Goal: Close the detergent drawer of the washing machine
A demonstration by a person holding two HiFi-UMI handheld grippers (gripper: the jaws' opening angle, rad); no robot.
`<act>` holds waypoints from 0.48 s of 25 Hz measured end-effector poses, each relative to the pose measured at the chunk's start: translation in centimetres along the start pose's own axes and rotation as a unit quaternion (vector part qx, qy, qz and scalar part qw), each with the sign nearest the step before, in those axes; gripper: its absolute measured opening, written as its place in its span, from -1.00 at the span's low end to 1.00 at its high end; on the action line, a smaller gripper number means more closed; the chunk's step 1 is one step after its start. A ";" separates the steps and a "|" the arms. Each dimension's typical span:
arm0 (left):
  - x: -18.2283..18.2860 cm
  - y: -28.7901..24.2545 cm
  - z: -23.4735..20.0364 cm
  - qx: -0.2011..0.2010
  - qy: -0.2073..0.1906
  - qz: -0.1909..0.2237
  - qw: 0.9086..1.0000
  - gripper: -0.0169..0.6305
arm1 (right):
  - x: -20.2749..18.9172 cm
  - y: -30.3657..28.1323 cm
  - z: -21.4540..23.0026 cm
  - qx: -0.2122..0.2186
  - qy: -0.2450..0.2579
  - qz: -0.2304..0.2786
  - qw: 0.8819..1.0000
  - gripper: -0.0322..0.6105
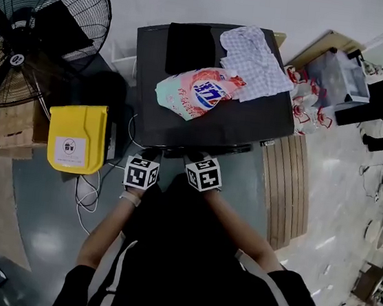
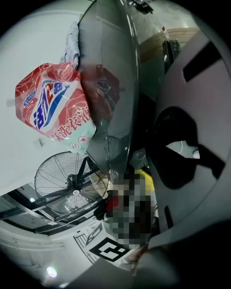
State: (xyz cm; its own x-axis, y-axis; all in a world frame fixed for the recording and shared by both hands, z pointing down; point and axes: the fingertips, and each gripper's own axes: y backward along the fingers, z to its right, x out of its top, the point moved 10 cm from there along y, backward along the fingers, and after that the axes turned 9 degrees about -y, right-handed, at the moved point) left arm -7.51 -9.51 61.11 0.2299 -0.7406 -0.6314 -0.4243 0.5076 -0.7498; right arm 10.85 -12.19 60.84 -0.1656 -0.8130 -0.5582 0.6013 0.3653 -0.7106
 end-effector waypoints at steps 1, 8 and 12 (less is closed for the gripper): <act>0.0 0.1 0.1 0.002 -0.002 0.002 1.000 -0.91 | 0.0 0.1 0.0 0.001 -0.003 0.002 1.000 -0.85; -0.1 1.9 -0.1 0.015 0.004 0.016 1.000 -0.91 | 0.4 1.2 -1.2 0.014 0.001 0.008 1.000 -0.85; -0.6 3.8 -0.4 0.026 -0.002 0.029 0.999 -0.91 | 0.6 2.1 -2.9 0.028 0.026 0.015 0.999 -0.85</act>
State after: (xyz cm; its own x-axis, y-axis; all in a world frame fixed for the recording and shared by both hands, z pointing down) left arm -9.61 -7.29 58.72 0.2104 -0.7076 -0.6746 -0.3908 0.5716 -0.7215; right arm 9.73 -10.64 57.80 -0.1851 -0.7771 -0.6016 0.6493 0.3628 -0.6684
